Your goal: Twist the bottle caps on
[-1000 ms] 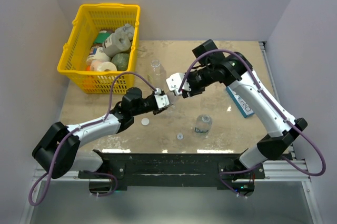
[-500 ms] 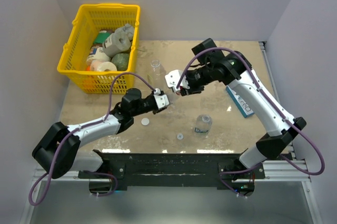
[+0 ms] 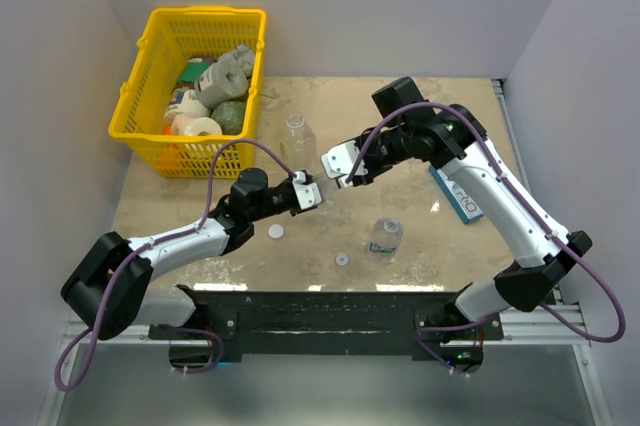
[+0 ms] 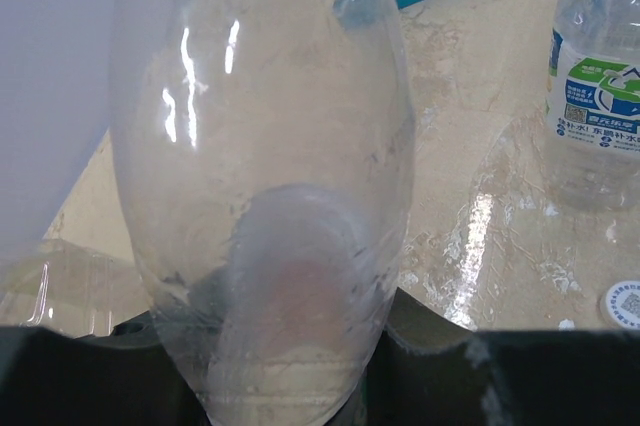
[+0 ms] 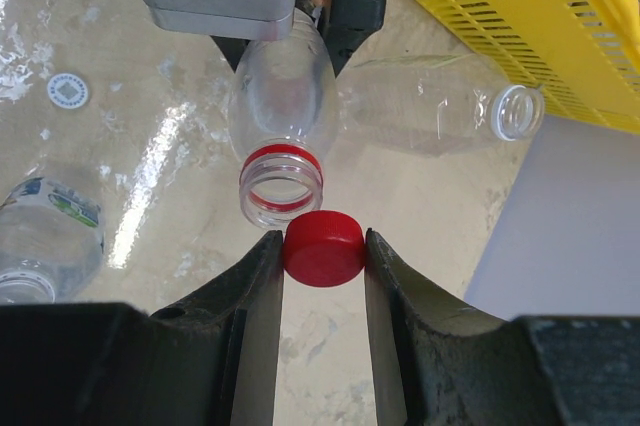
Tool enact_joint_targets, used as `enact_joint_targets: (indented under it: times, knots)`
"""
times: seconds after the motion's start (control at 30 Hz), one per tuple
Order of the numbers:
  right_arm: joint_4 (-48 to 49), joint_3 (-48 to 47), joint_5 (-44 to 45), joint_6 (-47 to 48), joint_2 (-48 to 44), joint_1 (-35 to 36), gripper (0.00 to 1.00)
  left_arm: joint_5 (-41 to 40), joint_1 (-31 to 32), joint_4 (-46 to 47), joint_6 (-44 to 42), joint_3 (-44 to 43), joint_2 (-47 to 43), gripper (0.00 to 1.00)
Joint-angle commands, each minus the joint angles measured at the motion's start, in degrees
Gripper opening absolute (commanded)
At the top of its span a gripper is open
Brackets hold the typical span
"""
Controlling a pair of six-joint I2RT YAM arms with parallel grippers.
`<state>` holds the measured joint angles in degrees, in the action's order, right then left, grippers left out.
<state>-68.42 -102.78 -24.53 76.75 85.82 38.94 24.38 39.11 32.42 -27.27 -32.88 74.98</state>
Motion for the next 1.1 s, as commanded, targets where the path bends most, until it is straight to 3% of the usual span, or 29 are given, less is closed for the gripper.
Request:
enact_joint_targets:
  times: [0.0,0.53,1.07]
  knots:
    - [2.3,-1.4,-1.0,1.7,1.2,0.2,0.0,4.6,1.3,7.7,-1.8,-1.2,-1.9,0.0]
    - [-8.9,-4.5,-5.5,6.7,1.5,0.9,0.0,2.0,1.3,6.6,1.7,-1.7,-1.0,0.0]
    - [-7.1,-4.3,-5.7,5.2,1.7,2.5,0.0,3.4,1.3,6.1,1.3,-3.2,0.1,0.0]
